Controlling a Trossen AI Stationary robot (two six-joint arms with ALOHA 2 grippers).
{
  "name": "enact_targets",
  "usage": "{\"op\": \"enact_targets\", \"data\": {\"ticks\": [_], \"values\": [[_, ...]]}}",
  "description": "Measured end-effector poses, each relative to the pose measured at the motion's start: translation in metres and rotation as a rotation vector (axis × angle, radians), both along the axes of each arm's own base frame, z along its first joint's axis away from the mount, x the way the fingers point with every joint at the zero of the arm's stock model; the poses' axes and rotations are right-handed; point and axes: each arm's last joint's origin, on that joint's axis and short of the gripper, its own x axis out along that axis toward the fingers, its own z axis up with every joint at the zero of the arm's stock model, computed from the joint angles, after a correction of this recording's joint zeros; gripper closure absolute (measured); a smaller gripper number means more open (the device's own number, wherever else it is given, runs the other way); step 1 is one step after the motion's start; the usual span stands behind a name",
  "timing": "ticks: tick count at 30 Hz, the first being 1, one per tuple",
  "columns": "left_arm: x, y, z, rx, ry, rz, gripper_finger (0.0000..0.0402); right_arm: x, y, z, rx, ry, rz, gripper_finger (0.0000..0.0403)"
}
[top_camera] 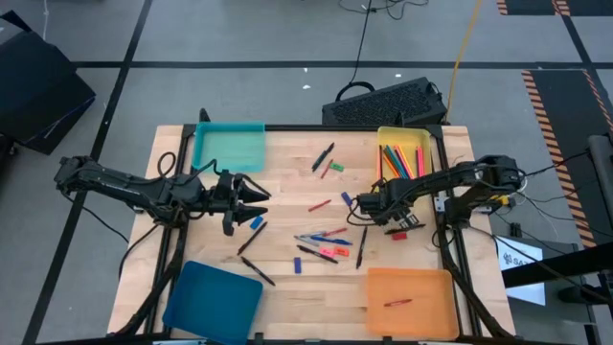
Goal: Sort crayons/erasers/pens/pencils in bins
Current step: Put the green crayon into the orange bin
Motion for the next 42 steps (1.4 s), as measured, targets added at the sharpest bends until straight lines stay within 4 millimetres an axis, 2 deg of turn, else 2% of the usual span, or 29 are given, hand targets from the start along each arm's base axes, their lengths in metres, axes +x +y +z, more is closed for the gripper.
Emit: {"op": "enact_targets", "data": {"ticks": [8, 21, 31, 37, 42], "values": [[0.0, 0.0, 0.0, 0.0, 0.0, 0.0, 0.0185, 0.002, -0.009, -0.011, 0.017, 0.071, 0.016, 0.0276], [0.0, 0.0, 0.0, 0.0, 0.0, 0.0, 0.0185, 0.003, -0.003, -0.012, 0.053, 0.058, 0.032, 0.0383], [0.0, 0.0, 0.0, 0.0, 0.0, 0.0, 0.0185, 0.002, 0.009, -0.012, 0.071, 0.071, 0.044, 0.0377], [0.0, 0.0, 0.0, 0.0, 0.0, 0.0, 0.0185, 0.003, 0.022, -0.002, 0.119, 0.089, -0.033, 0.0382], [0.0, 0.0, 0.0, 0.0, 0.0, 0.0, 0.0185, 0.013, 0.036, 0.027, 0.15, 0.012, -0.085, 0.0382]]}}
